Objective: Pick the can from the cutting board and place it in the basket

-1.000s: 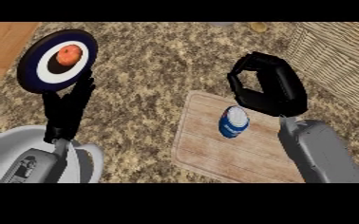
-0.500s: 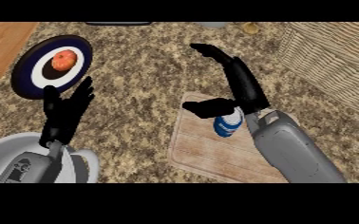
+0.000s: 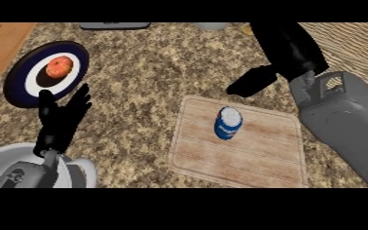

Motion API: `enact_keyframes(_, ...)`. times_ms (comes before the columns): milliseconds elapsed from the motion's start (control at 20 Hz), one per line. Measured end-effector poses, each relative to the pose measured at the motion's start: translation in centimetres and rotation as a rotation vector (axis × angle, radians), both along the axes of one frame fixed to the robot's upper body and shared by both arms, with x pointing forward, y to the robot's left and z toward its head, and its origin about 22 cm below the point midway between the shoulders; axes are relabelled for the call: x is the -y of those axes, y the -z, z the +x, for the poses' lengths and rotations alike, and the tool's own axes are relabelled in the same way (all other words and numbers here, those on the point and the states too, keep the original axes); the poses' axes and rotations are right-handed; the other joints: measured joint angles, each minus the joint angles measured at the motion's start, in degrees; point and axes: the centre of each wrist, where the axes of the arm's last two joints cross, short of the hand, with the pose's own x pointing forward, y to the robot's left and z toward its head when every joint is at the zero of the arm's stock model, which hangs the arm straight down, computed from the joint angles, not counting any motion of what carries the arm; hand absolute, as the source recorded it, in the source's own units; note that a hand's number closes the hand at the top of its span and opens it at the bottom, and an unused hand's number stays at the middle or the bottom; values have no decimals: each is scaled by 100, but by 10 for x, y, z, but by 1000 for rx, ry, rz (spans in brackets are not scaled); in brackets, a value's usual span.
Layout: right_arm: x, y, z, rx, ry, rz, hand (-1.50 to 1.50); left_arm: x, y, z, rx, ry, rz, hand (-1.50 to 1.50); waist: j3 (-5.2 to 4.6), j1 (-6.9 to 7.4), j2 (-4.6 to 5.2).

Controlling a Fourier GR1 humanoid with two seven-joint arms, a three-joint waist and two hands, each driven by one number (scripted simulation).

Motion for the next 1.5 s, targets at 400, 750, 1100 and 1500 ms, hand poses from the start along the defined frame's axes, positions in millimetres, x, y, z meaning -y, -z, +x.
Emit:
enact_keyframes(400, 7, -62, -14, -231, -26, -240, -150, -3, -1, -4, 6, -2, -15, 0, 5, -46, 36)
enact_keyframes(750, 25, -98, -22, -309, -88, -282, -150, -3, -1, -7, 29, -3, -15, 0, 21, -58, 67)
enact_keyframes(1100, 26, -101, -32, -357, -114, -284, -150, -4, -2, -9, 36, 10, -20, 0, 37, -19, 101)
enact_keyframes(1500, 16, -70, -39, -385, -115, -275, -150, 1, -1, -17, 48, 33, -24, 0, 64, 41, 132)
